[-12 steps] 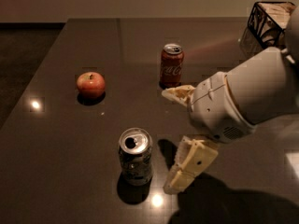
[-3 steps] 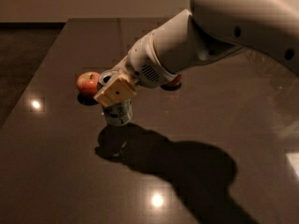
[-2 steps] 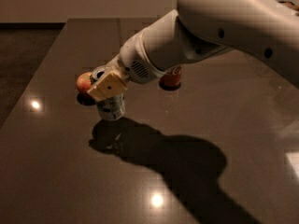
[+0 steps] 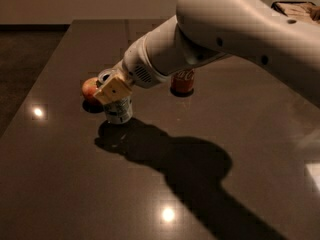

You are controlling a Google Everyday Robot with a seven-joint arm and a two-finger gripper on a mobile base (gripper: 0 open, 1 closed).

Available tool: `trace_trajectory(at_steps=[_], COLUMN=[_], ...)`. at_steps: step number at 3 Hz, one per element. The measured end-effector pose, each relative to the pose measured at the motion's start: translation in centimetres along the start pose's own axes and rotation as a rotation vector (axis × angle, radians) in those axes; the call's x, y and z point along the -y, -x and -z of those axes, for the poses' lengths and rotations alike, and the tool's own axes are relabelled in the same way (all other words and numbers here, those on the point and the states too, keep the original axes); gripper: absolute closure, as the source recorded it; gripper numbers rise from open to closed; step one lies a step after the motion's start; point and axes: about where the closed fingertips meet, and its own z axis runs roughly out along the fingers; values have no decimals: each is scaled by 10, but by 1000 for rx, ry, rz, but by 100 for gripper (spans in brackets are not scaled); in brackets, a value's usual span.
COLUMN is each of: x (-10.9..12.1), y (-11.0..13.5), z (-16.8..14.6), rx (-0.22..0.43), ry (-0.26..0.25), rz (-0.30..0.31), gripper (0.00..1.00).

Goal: Move 7up can near apple

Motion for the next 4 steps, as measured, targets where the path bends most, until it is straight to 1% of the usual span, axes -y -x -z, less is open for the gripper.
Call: trace_trajectory(at_steps=[1, 2, 3, 4], x=[8, 11, 10, 10], y=[-4, -7, -5, -5], z=[-8, -15, -15, -15], rx=[1, 5, 6, 6], ry=[-5, 3, 3, 3], rz=[7, 12, 15, 15], gripper=[35, 12, 0, 0])
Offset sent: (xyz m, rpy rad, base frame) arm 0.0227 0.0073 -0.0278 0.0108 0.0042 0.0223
